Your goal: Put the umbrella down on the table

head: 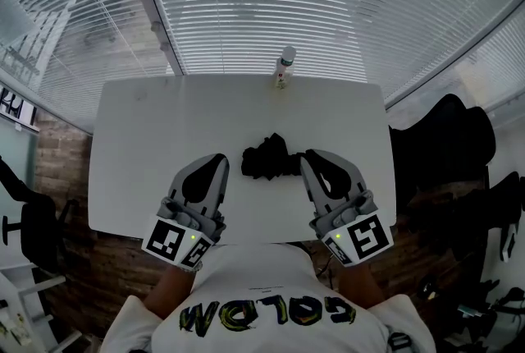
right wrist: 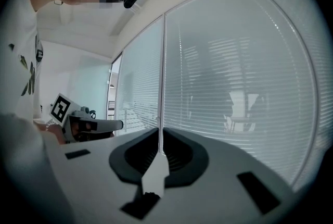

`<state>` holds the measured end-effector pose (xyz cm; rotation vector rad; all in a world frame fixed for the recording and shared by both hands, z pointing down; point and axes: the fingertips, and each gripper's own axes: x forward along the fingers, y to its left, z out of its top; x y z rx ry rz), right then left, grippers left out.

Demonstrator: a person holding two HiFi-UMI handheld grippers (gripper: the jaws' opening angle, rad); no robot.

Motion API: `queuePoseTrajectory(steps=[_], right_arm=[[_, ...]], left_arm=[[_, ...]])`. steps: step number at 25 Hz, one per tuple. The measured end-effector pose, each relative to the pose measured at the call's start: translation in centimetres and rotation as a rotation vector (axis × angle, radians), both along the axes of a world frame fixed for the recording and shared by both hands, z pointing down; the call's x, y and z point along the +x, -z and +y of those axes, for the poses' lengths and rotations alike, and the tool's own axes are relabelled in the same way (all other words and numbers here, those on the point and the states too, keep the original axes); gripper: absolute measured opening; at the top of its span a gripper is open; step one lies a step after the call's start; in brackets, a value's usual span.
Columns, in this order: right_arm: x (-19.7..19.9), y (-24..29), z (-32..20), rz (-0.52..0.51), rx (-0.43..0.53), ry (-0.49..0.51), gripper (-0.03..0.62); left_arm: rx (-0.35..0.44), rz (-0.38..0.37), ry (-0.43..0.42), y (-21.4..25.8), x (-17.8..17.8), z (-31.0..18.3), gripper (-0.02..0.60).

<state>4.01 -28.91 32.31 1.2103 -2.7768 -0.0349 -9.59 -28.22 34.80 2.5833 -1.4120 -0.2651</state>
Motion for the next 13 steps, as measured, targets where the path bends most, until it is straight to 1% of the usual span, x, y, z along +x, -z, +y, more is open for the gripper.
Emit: queuePoseTrajectory(steps=[13], right_arm=[[-0.08,-0.22,0.07,0.005,0.001,-0.006,0.034]], left_arm=[[0.003,0.002,-0.004,0.03,-0.02,0.06,0.011]])
